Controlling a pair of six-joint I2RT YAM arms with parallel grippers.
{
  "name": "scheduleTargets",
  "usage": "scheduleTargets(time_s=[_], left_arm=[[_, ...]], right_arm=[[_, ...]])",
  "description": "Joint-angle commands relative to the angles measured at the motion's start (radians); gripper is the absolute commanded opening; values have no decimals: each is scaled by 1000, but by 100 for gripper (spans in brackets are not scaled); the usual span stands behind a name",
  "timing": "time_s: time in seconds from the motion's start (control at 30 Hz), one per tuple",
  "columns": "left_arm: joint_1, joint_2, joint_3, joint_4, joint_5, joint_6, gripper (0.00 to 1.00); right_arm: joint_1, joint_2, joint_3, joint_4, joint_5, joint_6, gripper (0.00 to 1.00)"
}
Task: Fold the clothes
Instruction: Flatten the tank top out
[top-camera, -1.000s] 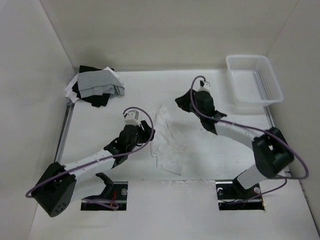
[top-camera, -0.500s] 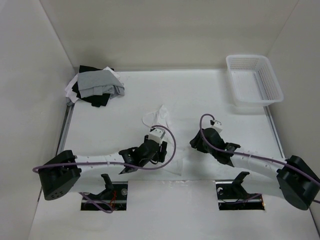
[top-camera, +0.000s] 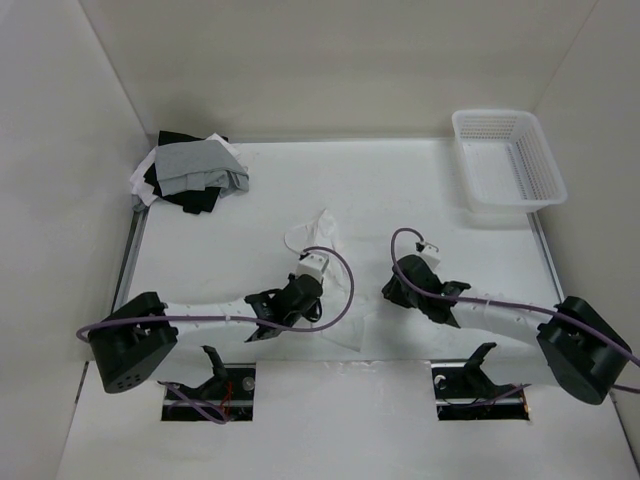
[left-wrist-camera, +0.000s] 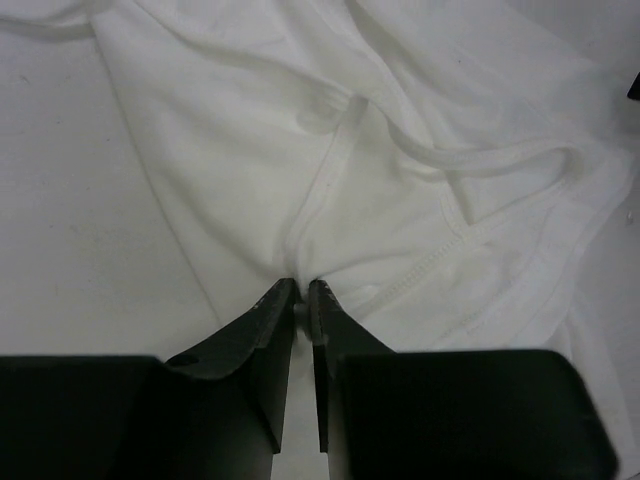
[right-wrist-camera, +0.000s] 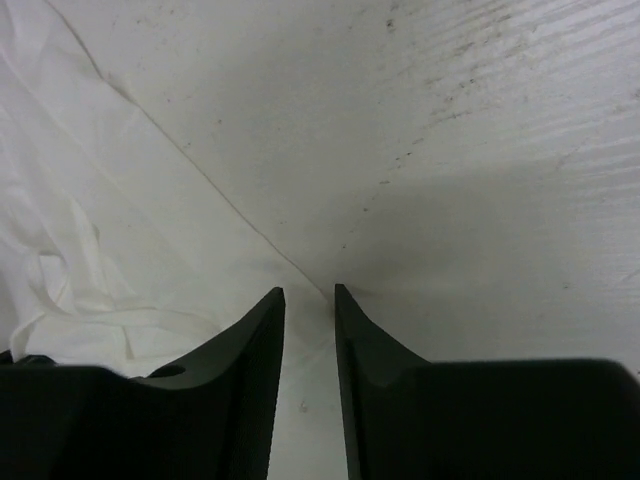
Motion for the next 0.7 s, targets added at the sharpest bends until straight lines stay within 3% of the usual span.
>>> scheduleTargets(time_s=[0.0, 0.1, 0.17, 0.43, 0.67], left_arm=[[34, -78, 36, 34, -17, -24, 8], [84, -124, 27, 38, -15, -40, 3], [136, -166, 27, 43, -3, -61, 2], [322, -236, 49, 110, 222, -136, 5], [413, -284, 65, 161, 296, -231, 4]], right_arm=[[13, 36, 26, 39, -43, -6, 23], [13, 24, 24, 61, -59, -12, 6], [13, -37, 18, 58, -21, -20, 2], [13, -298, 27, 7, 53, -84, 0], [13, -432, 150, -73, 58, -179, 0]])
